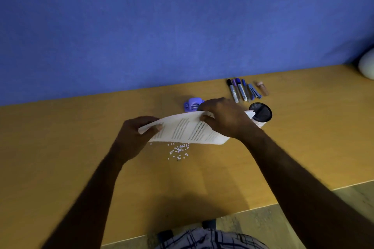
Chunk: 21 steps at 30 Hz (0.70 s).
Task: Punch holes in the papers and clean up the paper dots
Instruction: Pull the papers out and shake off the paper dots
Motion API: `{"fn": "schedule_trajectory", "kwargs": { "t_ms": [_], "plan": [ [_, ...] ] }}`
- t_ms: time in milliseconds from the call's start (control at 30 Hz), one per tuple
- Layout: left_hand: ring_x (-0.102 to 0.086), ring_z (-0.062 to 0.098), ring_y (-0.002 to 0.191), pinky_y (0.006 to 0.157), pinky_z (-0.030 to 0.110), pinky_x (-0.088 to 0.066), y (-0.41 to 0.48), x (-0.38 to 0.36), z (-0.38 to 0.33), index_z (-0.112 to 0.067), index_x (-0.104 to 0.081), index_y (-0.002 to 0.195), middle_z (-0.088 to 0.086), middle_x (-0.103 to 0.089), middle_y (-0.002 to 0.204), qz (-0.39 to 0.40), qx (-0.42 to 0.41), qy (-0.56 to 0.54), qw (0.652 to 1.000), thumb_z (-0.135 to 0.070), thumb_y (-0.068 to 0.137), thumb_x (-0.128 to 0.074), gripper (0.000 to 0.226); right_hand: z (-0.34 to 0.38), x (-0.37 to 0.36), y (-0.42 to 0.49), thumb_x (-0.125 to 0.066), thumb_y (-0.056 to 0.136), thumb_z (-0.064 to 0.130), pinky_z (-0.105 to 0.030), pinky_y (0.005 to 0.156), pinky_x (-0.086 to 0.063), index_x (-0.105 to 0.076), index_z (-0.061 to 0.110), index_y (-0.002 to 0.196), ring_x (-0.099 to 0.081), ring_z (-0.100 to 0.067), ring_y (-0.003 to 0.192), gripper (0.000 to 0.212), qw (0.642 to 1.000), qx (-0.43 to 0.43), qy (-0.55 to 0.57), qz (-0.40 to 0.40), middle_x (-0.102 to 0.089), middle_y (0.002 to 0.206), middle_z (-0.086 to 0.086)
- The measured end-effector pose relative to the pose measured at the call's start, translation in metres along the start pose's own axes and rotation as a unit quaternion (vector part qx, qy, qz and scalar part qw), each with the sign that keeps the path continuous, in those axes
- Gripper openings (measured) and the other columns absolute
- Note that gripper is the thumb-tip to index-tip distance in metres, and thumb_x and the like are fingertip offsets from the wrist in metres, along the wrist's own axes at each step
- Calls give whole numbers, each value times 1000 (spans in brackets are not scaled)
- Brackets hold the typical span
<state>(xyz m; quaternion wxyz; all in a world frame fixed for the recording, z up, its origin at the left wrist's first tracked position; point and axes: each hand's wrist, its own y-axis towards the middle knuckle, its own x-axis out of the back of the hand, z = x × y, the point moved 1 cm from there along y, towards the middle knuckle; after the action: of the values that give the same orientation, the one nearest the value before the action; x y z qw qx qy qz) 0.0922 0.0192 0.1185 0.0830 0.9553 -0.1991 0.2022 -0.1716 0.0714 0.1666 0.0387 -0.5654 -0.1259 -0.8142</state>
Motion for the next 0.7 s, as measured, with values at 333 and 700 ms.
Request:
{"fn": "schedule_trajectory", "kwargs": {
  "t_ms": [333,700],
  "plan": [
    [-70,6,95,73,20,-59,-22,-7,23,-51,-67,98,-17,-73,100,-62,23,-99,993,-38,81,-66,22,-63,-32,-64,-78,76,11,-38,83,-61,-69,15,105,-72,-12,93,30,820,-243,505,-116,-76,104,4],
    [-67,-2,93,63,15,-56,-34,-39,40,-46,-65,96,-17,-72,96,-100,86,-99,986,-27,85,-71,23,-57,-81,-75,-70,84,-1,-28,75,-59,-70,20,106,-72,-15,96,31,787,-253,529,-191,-75,107,5]
  ]
}}
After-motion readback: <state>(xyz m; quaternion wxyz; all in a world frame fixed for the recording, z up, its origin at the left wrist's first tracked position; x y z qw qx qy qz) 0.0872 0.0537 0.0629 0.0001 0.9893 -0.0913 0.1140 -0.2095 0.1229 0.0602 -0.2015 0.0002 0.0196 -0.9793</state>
